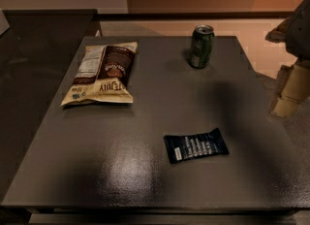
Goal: Move green can near rxbar blueberry
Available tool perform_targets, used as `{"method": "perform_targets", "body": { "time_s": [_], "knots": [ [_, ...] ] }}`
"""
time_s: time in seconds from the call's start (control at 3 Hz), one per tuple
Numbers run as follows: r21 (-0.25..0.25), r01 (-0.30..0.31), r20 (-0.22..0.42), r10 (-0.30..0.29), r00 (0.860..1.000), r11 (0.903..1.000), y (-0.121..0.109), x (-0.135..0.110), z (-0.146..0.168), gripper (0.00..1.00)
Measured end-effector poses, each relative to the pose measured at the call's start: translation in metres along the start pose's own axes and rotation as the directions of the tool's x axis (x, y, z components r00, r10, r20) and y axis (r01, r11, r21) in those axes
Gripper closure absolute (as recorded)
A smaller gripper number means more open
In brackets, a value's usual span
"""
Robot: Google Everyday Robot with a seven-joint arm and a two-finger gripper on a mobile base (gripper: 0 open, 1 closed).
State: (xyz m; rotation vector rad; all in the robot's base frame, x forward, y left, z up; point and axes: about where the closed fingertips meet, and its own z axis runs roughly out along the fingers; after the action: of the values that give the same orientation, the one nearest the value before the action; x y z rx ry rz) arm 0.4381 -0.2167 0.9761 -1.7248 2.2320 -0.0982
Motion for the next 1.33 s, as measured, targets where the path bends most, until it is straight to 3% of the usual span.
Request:
{"method": "perform_targets", "body": {
  "time_s": [0.33,0.67,1.33],
  "knots": [
    [0.001,0.000,0.000,0.000,1.000,1.0000,0.000,0.000,0.000,0.00],
    [0.008,-0.019,0.022,0.018,1.000,0.9998,-0.016,-0.006,0.011,0.00],
    [0.036,-0.085,0.113,0.081,0.990,0.9957,-0.073,-0.024,0.044,0.00]
  ]
}}
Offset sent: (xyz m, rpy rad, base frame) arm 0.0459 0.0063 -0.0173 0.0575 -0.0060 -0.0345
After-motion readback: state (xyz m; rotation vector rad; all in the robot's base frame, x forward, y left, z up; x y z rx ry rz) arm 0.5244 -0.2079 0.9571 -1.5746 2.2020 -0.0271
